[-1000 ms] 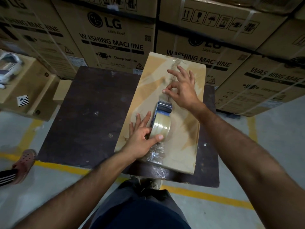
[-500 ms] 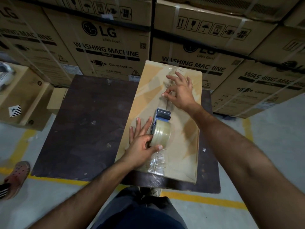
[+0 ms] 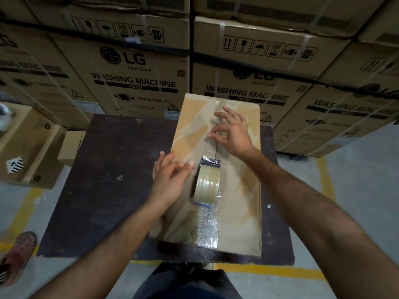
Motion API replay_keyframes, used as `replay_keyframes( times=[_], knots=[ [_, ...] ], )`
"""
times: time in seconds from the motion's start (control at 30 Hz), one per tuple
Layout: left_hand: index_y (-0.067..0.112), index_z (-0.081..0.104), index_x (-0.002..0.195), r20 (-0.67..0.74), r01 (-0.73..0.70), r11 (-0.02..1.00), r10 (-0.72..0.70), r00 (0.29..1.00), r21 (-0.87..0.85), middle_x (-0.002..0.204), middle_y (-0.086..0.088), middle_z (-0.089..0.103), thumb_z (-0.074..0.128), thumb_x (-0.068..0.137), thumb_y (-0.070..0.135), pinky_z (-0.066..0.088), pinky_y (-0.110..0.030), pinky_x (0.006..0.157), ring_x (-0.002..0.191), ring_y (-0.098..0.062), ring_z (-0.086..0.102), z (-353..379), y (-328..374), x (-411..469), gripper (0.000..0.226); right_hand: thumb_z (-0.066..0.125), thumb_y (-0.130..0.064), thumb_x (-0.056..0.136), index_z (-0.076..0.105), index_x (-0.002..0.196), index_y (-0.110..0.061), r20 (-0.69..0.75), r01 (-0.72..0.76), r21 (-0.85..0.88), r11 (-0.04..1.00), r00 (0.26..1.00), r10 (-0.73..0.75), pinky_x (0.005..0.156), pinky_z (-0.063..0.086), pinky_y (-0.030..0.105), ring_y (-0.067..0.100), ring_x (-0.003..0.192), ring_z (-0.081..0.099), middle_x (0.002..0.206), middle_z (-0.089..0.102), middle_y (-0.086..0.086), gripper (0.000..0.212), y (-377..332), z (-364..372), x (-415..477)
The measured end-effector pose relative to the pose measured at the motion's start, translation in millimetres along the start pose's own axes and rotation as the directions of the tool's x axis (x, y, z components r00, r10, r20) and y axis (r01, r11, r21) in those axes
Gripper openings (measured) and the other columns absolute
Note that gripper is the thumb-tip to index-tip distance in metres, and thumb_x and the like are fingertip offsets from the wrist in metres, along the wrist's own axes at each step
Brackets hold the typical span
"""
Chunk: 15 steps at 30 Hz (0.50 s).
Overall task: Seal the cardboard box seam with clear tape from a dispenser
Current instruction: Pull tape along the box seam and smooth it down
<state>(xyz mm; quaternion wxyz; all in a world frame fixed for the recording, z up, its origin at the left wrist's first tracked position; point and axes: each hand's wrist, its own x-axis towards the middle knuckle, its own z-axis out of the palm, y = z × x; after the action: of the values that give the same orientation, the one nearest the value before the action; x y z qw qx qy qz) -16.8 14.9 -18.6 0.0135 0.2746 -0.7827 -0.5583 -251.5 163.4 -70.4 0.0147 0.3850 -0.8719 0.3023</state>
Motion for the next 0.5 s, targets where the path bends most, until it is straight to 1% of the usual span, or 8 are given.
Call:
replay_keyframes(
  times=[0.07, 0.13, 0.17, 0.23, 0.3, 0.4, 0.5],
  knots=[
    [0.025, 0.081, 0.099, 0.0, -0.024, 0.996, 0.024, 1.0, 0.086, 0.172, -0.004, 0.038, 0.066, 0.09, 0.057, 0.004, -0.049, 0.134, 0.166, -0.018, 0.008, 0, 7, 33, 0.036, 0.08, -0.045, 0.089, 0.083, 0.092, -0.024, -0.013, 0.0, 0.023, 1.0, 1.0, 0.001, 0.12, 0.029, 0.058, 0.032, 0.153, 0.039, 0.148, 0.064, 0.004, 0.021, -1, 0, -1],
    [0.025, 0.082, 0.114, 0.052, -0.058, 0.976, 0.048, 0.998, 0.212, 0.176, -0.005, 0.03, 0.067, 0.1, 0.046, -0.003, -0.048, 0.134, 0.167, -0.024, 0.0, 6, 15, 68, 0.029, 0.08, -0.044, 0.089, 0.083, 0.093, -0.024, -0.017, 0.005, 0.033, 0.999, 1.0, -0.005, 0.12, 0.03, 0.056, 0.031, 0.152, 0.04, 0.147, 0.065, 0.004, 0.021, -2, -1, 0],
    [0.025, 0.082, 0.116, 0.082, -0.073, 0.964, 0.053, 0.995, 0.256, 0.177, -0.005, 0.026, 0.066, 0.102, 0.044, -0.007, -0.045, 0.132, 0.167, -0.025, -0.003, 12, 18, 82, 0.028, 0.08, -0.044, 0.089, 0.083, 0.093, -0.023, -0.023, 0.013, 0.032, 0.999, 1.0, -0.013, 0.119, 0.031, 0.055, 0.031, 0.152, 0.041, 0.146, 0.065, 0.004, 0.021, -3, -2, 0],
    [0.025, 0.083, 0.113, 0.144, -0.096, 0.953, 0.057, 0.988, 0.287, 0.178, -0.005, 0.023, 0.066, 0.102, 0.044, -0.01, -0.042, 0.13, 0.167, -0.025, -0.005, 24, 22, 104, 0.028, 0.08, -0.045, 0.09, 0.083, 0.093, -0.023, -0.026, 0.022, 0.028, 0.999, 0.999, -0.021, 0.118, 0.032, 0.054, 0.03, 0.151, 0.042, 0.145, 0.066, 0.004, 0.022, -2, -4, 1],
    [0.027, 0.084, 0.108, 0.18, -0.096, 0.958, 0.048, 0.983, 0.269, 0.177, -0.003, 0.026, 0.07, 0.099, 0.043, -0.009, -0.042, 0.13, 0.167, -0.023, -0.004, 33, 21, 116, 0.023, 0.081, -0.045, 0.089, 0.083, 0.093, -0.023, -0.024, 0.016, 0.026, 1.0, 1.0, -0.016, 0.117, 0.033, 0.053, 0.03, 0.15, 0.043, 0.144, 0.067, 0.003, 0.022, -2, -5, 0],
    [0.03, 0.085, 0.099, 0.177, -0.106, 0.961, 0.062, 0.982, 0.256, 0.175, 0.0, 0.032, 0.077, 0.095, 0.04, -0.007, -0.041, 0.131, 0.167, -0.021, -0.001, 36, 20, 125, 0.014, 0.081, -0.046, 0.088, 0.083, 0.092, -0.025, -0.04, 0.019, 0.029, 0.999, 0.999, -0.018, 0.114, 0.036, 0.052, 0.03, 0.148, 0.046, 0.14, 0.068, 0.002, 0.022, 0, -5, -1],
    [0.031, 0.084, 0.094, 0.163, -0.127, 0.956, 0.086, 0.983, 0.264, 0.175, -0.001, 0.033, 0.08, 0.093, 0.035, -0.009, -0.041, 0.132, 0.167, -0.021, -0.001, 36, 22, 127, 0.006, 0.08, -0.048, 0.088, 0.083, 0.091, -0.025, -0.046, 0.027, 0.027, 0.999, 0.999, -0.026, 0.112, 0.04, 0.054, 0.032, 0.146, 0.049, 0.137, 0.069, 0.003, 0.023, 0, -5, -2]
  ],
)
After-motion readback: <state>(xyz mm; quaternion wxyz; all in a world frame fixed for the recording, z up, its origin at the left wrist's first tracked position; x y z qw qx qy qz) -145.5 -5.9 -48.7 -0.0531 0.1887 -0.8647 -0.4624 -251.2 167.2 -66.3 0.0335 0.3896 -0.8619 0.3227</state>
